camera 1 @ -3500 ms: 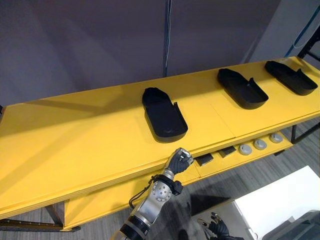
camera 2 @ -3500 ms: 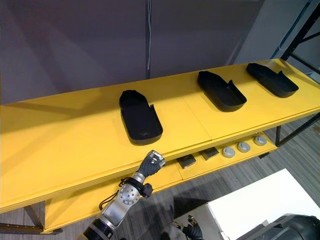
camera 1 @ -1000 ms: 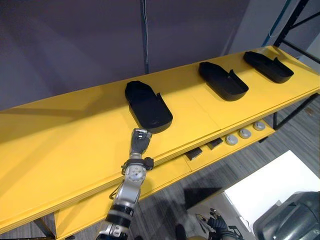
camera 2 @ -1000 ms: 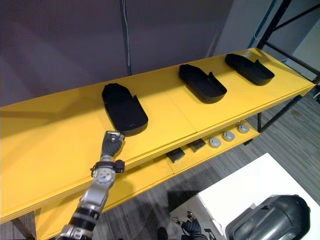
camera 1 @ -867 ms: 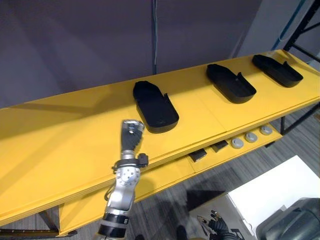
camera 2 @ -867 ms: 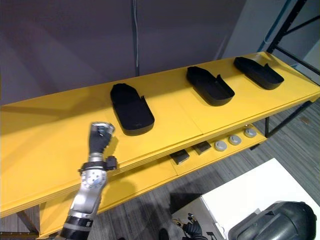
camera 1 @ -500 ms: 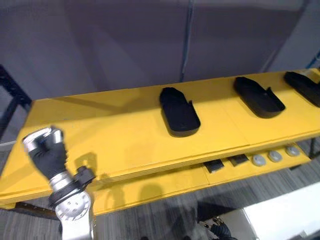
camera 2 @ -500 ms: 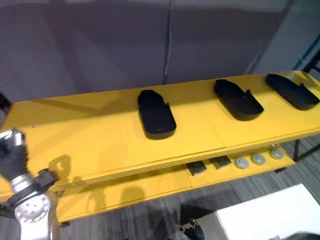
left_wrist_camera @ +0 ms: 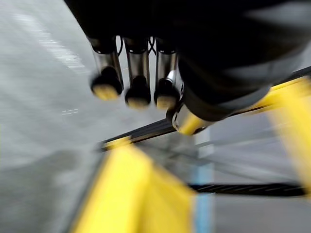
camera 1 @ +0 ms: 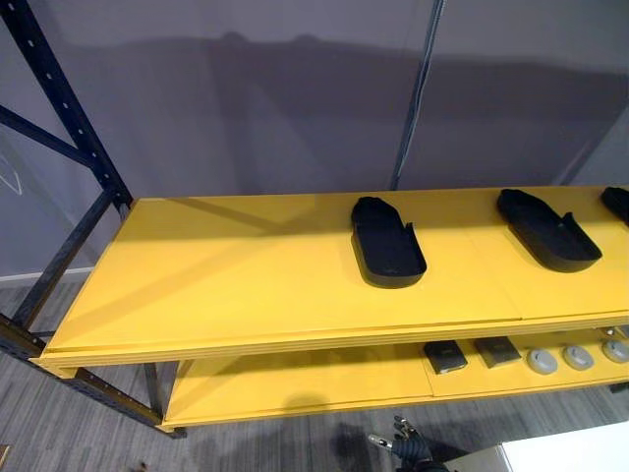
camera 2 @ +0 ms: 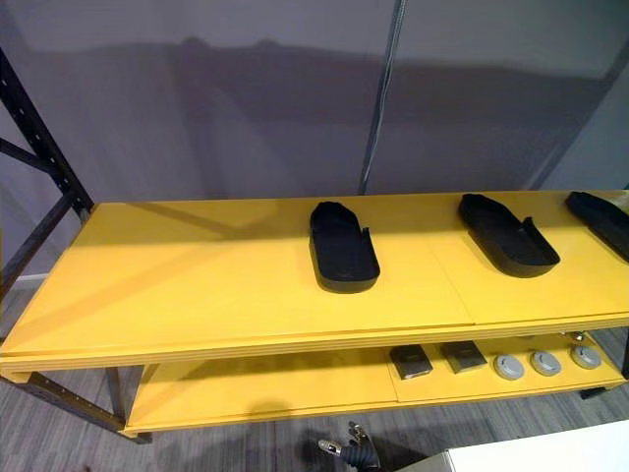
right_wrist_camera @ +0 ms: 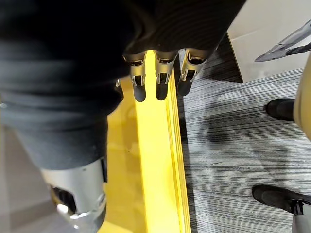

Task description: Walk over and take plastic housings, then place them on the shelf

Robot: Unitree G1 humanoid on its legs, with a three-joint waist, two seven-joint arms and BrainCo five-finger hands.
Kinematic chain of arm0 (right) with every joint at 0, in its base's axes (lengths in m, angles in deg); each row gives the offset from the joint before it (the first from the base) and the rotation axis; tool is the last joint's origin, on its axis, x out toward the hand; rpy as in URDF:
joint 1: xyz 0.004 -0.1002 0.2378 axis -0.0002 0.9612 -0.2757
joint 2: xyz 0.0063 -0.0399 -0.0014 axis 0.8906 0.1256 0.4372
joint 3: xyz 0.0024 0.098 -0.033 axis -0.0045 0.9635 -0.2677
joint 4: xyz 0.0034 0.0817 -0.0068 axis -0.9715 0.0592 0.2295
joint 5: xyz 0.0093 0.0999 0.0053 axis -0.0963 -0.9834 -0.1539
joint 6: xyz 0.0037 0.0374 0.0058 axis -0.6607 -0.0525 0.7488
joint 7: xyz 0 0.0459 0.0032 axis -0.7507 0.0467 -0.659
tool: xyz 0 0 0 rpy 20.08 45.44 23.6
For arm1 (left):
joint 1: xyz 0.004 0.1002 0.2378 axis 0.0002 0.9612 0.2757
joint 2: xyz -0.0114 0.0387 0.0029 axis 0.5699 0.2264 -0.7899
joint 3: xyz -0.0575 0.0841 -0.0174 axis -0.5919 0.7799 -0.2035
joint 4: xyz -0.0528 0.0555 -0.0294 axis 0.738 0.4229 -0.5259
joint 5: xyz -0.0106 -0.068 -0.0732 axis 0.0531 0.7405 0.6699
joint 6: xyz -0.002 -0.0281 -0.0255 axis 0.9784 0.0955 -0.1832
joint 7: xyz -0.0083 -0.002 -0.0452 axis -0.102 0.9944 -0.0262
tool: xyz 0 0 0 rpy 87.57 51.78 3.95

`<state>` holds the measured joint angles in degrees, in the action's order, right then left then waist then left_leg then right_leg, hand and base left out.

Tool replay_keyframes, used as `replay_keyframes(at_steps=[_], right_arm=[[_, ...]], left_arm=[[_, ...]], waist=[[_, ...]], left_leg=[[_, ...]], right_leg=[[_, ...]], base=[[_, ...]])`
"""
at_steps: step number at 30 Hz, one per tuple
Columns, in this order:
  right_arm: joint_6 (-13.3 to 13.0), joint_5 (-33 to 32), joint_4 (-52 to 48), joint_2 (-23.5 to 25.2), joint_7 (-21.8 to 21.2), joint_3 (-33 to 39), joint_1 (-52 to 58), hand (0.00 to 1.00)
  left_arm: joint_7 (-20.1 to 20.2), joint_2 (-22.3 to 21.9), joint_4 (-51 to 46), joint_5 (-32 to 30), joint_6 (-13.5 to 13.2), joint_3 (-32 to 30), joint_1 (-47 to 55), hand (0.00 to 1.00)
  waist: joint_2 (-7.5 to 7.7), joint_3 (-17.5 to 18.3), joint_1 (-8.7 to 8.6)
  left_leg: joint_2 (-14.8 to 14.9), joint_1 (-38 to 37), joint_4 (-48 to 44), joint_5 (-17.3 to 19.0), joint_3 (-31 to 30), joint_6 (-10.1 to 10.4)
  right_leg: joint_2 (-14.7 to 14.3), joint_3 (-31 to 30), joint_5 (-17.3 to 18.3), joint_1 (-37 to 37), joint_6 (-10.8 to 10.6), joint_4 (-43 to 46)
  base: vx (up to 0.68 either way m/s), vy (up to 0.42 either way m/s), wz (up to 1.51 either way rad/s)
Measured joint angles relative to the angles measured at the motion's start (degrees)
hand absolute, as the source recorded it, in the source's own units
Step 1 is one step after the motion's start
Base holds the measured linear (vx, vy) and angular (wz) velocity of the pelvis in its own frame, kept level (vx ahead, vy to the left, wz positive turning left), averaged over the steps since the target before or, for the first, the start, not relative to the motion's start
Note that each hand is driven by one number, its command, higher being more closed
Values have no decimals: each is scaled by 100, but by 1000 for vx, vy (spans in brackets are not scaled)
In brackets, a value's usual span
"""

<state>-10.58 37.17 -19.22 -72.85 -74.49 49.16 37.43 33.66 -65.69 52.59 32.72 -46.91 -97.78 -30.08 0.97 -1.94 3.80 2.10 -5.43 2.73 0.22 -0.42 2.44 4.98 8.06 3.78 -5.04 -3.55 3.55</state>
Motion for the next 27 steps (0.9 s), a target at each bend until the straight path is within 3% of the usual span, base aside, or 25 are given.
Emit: replay_keyframes(at_steps=[3,9,15,22,27], right_arm=[[-1,-23,-42,19,9,16,48,0],[-2,-54,-85,33,66,212,71,0],[-2,-129,-67,37,114,429,46,0],[0,-124,101,-14,124,577,-39,0],[3,-84,169,-96,124,573,-170,0]], left_arm=[[281,63,621,11,13,448,-106,0],[452,214,1001,-172,-34,1022,-688,0],[597,262,1191,-345,-64,1464,-999,0],[644,276,1387,-452,-66,1537,-1111,0],[651,273,1419,-453,-68,1609,-1186,0]], waist=[[4,27,-4],[-5,27,-21],[-11,22,-169],[-42,-8,-150],[-92,-176,-149]], left_leg=[[14,-10,18,21,83,14],[47,-41,53,58,357,31],[60,-95,103,75,612,37],[154,-256,67,233,1119,115],[234,-316,-302,542,1576,109]], right_leg=[[-8,-62,0,25,-1,12],[-38,-284,1,148,-1,70],[-71,-538,0,237,-4,40],[-211,-1004,-7,306,1,6],[-327,-1482,-18,362,13,104]], base=[[-2,-1,-9],[8,3,-19],[33,11,-24],[30,1,-36],[-4,-3,-47]])
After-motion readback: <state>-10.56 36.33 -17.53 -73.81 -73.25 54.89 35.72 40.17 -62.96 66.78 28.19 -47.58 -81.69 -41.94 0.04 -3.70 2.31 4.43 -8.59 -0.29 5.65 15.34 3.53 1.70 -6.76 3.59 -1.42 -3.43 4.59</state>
